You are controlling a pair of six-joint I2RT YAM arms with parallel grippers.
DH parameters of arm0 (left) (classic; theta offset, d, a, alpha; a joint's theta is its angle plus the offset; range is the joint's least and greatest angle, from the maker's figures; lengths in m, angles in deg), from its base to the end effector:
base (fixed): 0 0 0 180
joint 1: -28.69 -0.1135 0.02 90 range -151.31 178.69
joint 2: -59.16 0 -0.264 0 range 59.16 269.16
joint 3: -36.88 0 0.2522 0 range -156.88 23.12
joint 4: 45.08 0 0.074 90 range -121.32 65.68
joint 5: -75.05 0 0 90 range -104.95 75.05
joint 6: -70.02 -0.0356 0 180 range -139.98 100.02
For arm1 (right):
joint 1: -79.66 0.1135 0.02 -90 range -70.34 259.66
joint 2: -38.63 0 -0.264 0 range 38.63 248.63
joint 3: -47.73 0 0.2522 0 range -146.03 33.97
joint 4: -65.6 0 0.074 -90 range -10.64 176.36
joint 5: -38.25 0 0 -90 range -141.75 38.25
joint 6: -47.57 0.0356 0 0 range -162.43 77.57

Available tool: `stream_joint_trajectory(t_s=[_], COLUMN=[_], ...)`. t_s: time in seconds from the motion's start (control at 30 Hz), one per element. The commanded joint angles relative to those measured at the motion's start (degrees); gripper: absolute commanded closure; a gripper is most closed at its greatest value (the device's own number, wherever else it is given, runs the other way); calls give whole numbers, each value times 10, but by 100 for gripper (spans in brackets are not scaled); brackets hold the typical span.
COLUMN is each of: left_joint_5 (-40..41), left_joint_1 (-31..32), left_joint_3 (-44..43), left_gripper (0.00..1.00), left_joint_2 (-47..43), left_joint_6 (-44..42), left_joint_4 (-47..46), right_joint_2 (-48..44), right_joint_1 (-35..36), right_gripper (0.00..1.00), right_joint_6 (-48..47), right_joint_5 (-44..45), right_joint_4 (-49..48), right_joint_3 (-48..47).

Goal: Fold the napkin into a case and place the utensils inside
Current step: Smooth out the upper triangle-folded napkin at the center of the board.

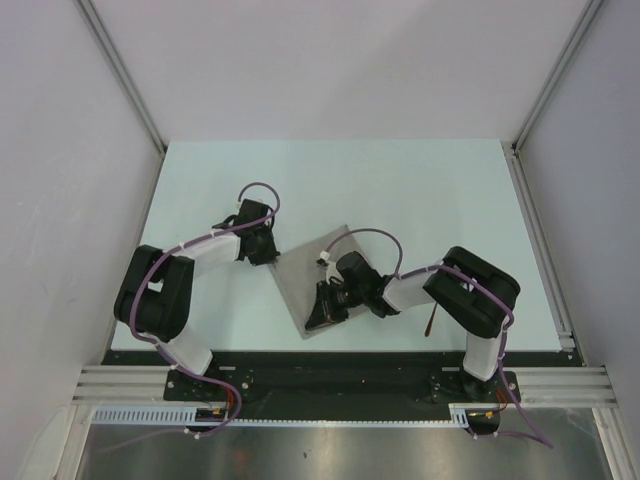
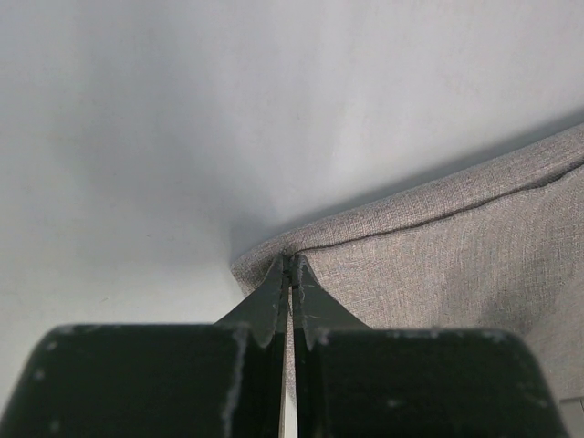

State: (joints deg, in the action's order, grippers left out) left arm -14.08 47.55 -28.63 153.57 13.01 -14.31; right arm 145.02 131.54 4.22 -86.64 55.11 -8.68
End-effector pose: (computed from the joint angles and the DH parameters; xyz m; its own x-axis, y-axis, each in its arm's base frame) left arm 0.2996 -0.1018 0.1602 -0.8571 -0.2825 -0.4307 -0.1797 0.9476 -0.2640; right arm 0.1916 0.2772 0.1080 -0.9369 -0.2278 -0.2652 -0.3446 0.4730 0.8109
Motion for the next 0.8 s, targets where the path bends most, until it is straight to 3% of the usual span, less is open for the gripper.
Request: stream_joint_trajectory(t_s=[0.0, 0.27, 0.53, 0.77], left_joint_5=[6, 14, 16, 13], left_joint_1=[-4, -4, -4, -4], left_joint_3=[3, -3, -3, -7], left_gripper=[100, 100, 100, 100], left_joint_2=[-14, -17, -5, -2], left_joint_6=[0, -3, 0, 1], left_joint_4=[-18, -9, -12, -13], right_joint_2=[-38, -42, 28, 8], right_joint_1=[10, 13, 28, 19], right_gripper=[84, 84, 84, 85], right_joint_6=[-9, 5, 31, -15], right_joint_5=[2, 1, -13, 11], right_joint_4=[8, -8, -77, -13], right_joint_3=[-18, -9, 6, 6])
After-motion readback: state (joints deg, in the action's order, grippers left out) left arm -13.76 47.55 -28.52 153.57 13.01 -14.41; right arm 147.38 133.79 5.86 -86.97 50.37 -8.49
